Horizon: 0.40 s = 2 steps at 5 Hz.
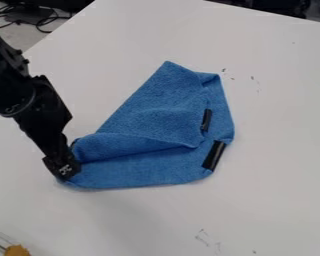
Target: Unfold the cloth
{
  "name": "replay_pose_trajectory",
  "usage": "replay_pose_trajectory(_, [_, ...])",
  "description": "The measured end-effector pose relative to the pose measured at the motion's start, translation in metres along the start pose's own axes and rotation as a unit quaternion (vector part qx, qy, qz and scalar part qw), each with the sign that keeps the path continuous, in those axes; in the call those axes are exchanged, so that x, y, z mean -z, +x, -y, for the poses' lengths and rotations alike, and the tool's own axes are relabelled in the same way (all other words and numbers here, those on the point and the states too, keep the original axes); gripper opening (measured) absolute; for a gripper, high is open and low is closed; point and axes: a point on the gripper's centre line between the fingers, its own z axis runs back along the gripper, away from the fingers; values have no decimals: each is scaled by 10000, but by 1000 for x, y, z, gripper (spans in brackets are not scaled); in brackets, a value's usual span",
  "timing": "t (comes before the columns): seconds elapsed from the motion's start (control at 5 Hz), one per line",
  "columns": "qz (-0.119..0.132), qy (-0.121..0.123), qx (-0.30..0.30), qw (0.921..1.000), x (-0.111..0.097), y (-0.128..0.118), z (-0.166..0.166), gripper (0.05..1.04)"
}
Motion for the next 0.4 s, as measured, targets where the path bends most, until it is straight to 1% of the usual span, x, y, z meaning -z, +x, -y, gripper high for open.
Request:
replay_pose_trajectory(0.2, [-15,97,-168,9998,-9,-4,6,999])
replay_pose_trajectory(0.4, [-417,-8,-813,9958,-14,-12,4,999])
